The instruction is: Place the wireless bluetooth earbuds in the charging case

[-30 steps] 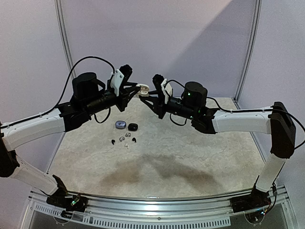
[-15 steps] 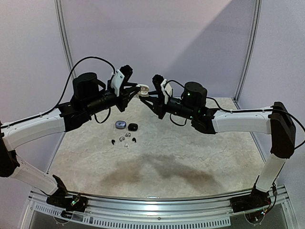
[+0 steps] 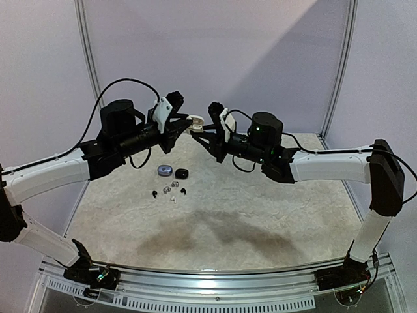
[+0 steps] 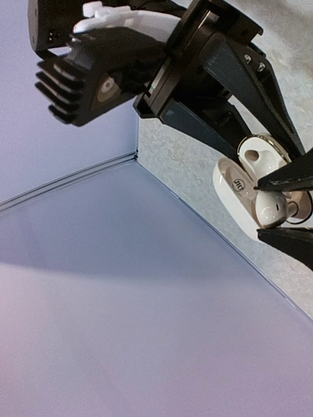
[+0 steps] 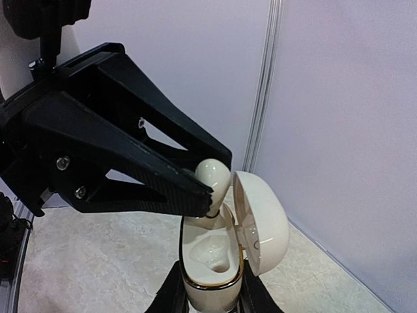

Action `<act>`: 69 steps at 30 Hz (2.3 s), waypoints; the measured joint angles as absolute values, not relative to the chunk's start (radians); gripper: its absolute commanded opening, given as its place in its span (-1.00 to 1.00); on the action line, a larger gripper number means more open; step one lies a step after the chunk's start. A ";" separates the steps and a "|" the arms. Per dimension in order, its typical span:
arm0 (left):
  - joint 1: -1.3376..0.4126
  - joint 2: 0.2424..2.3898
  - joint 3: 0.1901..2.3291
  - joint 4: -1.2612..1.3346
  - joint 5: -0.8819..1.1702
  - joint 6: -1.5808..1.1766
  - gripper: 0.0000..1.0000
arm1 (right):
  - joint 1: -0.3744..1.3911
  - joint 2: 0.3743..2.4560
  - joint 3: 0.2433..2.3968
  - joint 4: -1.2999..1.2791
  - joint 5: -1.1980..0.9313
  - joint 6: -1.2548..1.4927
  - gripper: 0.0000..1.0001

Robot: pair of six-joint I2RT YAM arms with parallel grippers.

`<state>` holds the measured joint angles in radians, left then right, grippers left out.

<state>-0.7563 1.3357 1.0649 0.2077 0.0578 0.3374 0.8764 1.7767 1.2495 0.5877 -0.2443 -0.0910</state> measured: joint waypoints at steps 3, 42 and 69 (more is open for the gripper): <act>-0.756 1.336 1.065 0.206 0.058 0.339 -0.63 | 0.876 1.777 1.250 0.588 -0.244 -0.091 -1.00; -0.756 1.367 1.104 0.149 0.043 0.295 -0.58 | 0.873 1.775 1.250 0.575 -0.235 -0.091 -1.00; -0.766 1.382 1.180 -0.024 -0.027 0.129 -0.46 | 0.874 1.775 1.250 0.542 -0.223 -0.091 -1.00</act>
